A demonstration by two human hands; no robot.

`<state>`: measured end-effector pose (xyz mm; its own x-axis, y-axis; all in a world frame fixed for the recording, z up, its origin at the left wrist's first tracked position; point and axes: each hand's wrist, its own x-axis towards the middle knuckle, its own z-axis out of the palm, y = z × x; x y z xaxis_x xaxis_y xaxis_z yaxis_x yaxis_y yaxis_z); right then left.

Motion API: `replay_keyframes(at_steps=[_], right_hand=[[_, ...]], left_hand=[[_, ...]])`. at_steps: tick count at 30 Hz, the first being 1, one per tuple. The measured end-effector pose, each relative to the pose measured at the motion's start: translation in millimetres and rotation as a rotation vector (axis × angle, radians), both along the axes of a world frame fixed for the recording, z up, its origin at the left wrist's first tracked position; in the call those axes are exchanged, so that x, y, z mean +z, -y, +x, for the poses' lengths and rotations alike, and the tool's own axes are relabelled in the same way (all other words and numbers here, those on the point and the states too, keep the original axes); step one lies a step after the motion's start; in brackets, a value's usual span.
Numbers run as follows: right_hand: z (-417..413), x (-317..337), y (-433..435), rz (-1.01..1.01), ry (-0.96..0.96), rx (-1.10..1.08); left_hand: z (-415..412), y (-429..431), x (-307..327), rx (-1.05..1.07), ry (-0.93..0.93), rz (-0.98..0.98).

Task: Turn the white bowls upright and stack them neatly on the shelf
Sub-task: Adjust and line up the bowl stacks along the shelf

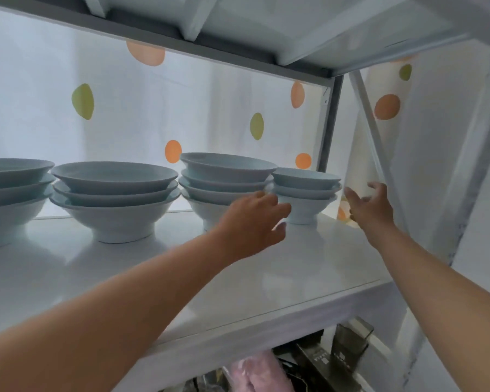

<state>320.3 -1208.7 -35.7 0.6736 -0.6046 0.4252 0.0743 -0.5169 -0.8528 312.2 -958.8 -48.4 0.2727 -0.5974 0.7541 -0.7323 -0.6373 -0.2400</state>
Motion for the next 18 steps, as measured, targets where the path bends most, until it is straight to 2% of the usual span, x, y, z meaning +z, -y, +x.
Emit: replay_keyframes(at_steps=[2,3,4,6,8,10,14,18], right_hand=[[23.4,-5.3,21.7,0.303,-0.061,0.097],[35.2,-8.8,30.7,0.364,-0.086,0.141],[46.3,-11.5,37.9,0.384,-0.110,0.176],[66.3,-13.9,46.0,0.407,-0.135,0.241],[83.9,-14.3,47.8,0.459,-0.152,0.303],[96.7,-13.6,47.6,0.545,-0.180,0.372],[112.9,-29.2,50.9,0.717,-0.126,0.566],[118.5,-39.1,57.8,0.771,-0.077,0.687]], left_hand=[[-2.8,44.9,1.1,0.108,-0.602,-0.248],[6.1,65.7,0.5,0.185,-0.827,-0.330],[16.4,83.4,0.0,0.221,-0.982,-0.403],[40.8,107.8,0.4,0.207,-1.165,-0.597],[62.3,120.8,-1.7,0.159,-1.258,-0.808],[76.4,126.5,-9.1,0.116,-1.294,-0.916],[88.2,125.7,-21.3,-0.043,-1.210,-0.923],[96.6,119.4,-30.7,-0.177,-1.319,-0.952]])
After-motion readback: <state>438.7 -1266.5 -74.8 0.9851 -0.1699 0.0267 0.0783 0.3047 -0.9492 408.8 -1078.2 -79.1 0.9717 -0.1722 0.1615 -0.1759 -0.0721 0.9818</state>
